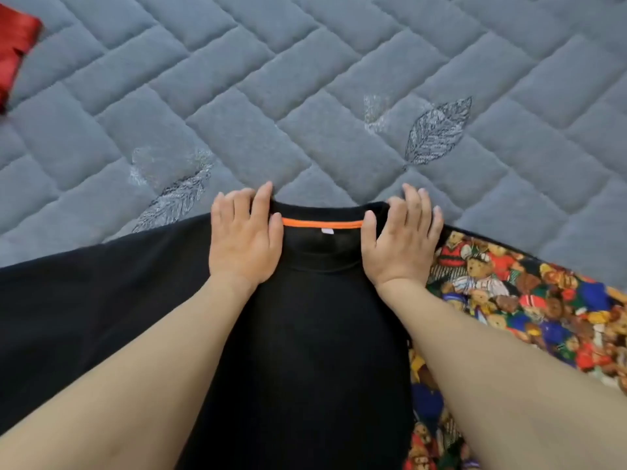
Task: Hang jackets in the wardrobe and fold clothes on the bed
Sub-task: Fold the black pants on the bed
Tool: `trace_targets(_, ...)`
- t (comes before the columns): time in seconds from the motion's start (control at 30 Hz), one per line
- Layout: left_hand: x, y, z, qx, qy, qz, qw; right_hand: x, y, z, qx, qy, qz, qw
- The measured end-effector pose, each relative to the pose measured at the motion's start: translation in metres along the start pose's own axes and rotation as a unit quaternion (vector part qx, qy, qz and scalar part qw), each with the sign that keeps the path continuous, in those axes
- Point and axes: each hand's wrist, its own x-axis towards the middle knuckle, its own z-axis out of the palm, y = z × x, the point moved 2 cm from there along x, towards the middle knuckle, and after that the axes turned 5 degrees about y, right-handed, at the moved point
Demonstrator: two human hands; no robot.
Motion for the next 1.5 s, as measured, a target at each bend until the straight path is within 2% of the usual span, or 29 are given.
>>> trace_targets(0.07,0.017,0.004,-0.001,-0.014,0.013,-0.002,1.000,0.000,0.003,0.002,0.007,0.017,-0.009,1.000)
trace_targets(0.33,0.042,0.004,-0.001,0.004,-0.031,0.002,1.000,0.003,0.004,0.005,0.025,0.026,-0.030,0.999)
trace_targets(0.5,0.040,0.002,-0.020,-0.082,-0.084,-0.003,0.993,0.002,0.004,-0.003,0.069,0.058,-0.042,0.995)
trace_targets(0.57,0.023,0.001,-0.046,-0.075,-0.032,0.024,0.996,0.000,-0.001,-0.018,0.111,0.070,-0.056,0.990)
trace_targets(0.63,-0.010,0.003,-0.071,-0.042,0.066,0.091,0.993,-0.012,0.003,-0.038,0.130,0.076,-0.083,0.985)
trace_targets(0.67,-0.032,0.004,-0.077,-0.038,0.090,0.123,0.988,-0.025,0.009,-0.049,0.129,0.067,-0.101,0.984)
trace_targets(0.7,-0.057,0.004,-0.077,-0.033,0.068,0.147,0.986,-0.045,0.017,-0.059,0.120,0.048,-0.121,0.984)
trace_targets(0.73,-0.081,0.005,-0.074,-0.032,0.000,0.151,0.988,-0.067,0.024,-0.069,0.109,0.015,-0.139,0.984)
trace_targets(0.8,-0.118,0.002,-0.068,-0.065,-0.158,0.102,0.980,-0.110,0.030,-0.085,0.069,-0.082,-0.143,0.984)
trace_targets(0.83,-0.126,0.000,-0.067,-0.109,-0.207,0.075,0.969,-0.123,0.026,-0.090,0.047,-0.121,-0.128,0.983)
trace_targets(0.9,-0.123,-0.007,-0.076,-0.204,-0.255,0.034,0.945,-0.126,-0.001,-0.095,0.046,-0.165,-0.093,0.981)
trace_targets(0.97,-0.119,-0.025,-0.096,-0.265,-0.296,-0.029,0.917,-0.118,-0.050,-0.088,0.050,-0.213,-0.104,0.970)
trace_targets(1.0,-0.122,-0.040,-0.108,-0.286,-0.300,-0.083,0.906,-0.117,-0.077,-0.078,0.031,-0.254,-0.121,0.959)
trace_targets(1.07,-0.139,-0.080,-0.129,-0.298,-0.254,-0.206,0.896,-0.125,-0.131,-0.055,-0.026,-0.329,-0.137,0.934)
trace_targets(1.13,-0.164,-0.130,-0.147,-0.252,-0.151,-0.331,0.897,-0.146,-0.180,-0.036,-0.056,-0.360,-0.131,0.922)
trace_targets(1.17,-0.177,-0.156,-0.153,-0.215,-0.100,-0.402,0.884,-0.158,-0.201,-0.028,-0.061,-0.353,-0.133,0.924)
trace_targets(1.2,-0.190,-0.183,-0.160,-0.189,-0.052,-0.491,0.849,-0.170,-0.221,-0.022,-0.064,-0.337,-0.139,0.929)
trace_targets(1.23,-0.204,-0.210,-0.164,-0.182,-0.009,-0.582,0.792,-0.181,-0.239,-0.016,-0.066,-0.319,-0.153,0.933)
trace_targets(1.3,-0.226,-0.256,-0.170,-0.228,0.077,-0.738,0.630,-0.199,-0.261,-0.005,-0.074,-0.277,-0.171,0.943)
trace_targets(1.33,-0.233,-0.274,-0.170,-0.266,0.125,-0.787,0.542,-0.205,-0.265,0.000,-0.074,-0.249,-0.169,0.951)
trace_targets(1.4,-0.236,-0.304,-0.164,-0.349,0.213,-0.817,0.407,-0.210,-0.264,0.009,-0.079,-0.199,-0.163,0.963)
trace_targets(1.43,-0.234,-0.314,-0.161,-0.404,0.251,-0.803,0.359,-0.209,-0.264,0.014,-0.081,-0.185,-0.167,0.965)
trace_targets(1.47,-0.230,-0.323,-0.159,-0.462,0.271,-0.781,0.321,-0.208,-0.265,0.018,-0.080,-0.181,-0.170,0.965)
trace_targets(1.5,-0.227,-0.332,-0.154,-0.505,0.270,-0.763,0.301,-0.206,-0.265,0.020,-0.080,-0.182,-0.171,0.965)
